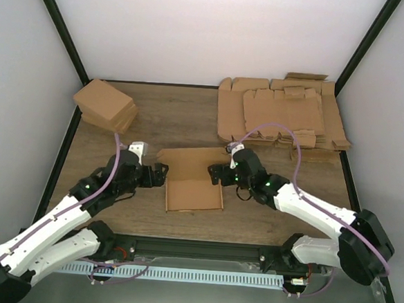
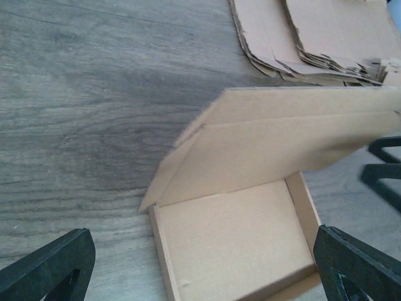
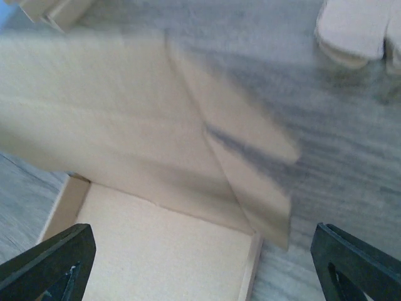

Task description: Fold the paper box

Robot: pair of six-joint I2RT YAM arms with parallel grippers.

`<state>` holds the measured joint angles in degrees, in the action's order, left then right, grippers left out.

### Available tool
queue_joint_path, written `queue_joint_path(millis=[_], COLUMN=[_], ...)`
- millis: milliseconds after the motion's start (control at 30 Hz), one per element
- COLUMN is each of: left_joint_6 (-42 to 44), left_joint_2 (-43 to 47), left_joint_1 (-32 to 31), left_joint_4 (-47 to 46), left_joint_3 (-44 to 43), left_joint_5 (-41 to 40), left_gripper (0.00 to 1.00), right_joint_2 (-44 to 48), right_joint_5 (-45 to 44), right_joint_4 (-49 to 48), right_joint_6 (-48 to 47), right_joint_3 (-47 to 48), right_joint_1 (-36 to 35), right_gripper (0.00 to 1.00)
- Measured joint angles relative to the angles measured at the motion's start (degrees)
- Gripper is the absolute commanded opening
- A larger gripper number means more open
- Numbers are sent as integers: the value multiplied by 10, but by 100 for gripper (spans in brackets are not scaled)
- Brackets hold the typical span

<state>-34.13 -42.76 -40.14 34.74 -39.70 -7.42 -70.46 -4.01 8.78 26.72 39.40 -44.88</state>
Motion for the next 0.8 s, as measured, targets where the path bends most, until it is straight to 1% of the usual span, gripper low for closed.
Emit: queue_joint_path(millis=[100,233,400,433,467,600,667,700,733,800], left_joint_6=[7,30,64,73,81,109,123,134,134,147], left_joint_2=[-12,-50,-91,-96,-100,-115,-126,-135,-144,-166], left_joint_1=[36,94,109,109,109,109,109,110,110,110], left_joint_4=[-36,-99,-154,-165,-173,-195,-200,-201,-201,-201], left_joint_3=[23,57,70,70,70,70,70,69,67,59], left_joint_5=[30,81,125,132,138,151,154,156,157,158], left_gripper=[85,70,59,55,51,21,8,4,4,4], right_joint_2=[28,49,46,44,42,39,41,44,49,58], right_joint_5=[31,53,78,90,100,130,140,145,147,149], right_joint_4=[-15,-32,-39,-40,-40,-40,-45,-50,-57,-73], right_joint_6=[-24,-49,-75,-80,-83,-92,-94,-94,-93,-89], right_joint_3=[0,1,1,1,1,1,1,0,0,-2], right_joint_1=[27,37,46,54,64,98,104,106,106,106], right_gripper=[98,98,98,97,96,95,92,91,92,99])
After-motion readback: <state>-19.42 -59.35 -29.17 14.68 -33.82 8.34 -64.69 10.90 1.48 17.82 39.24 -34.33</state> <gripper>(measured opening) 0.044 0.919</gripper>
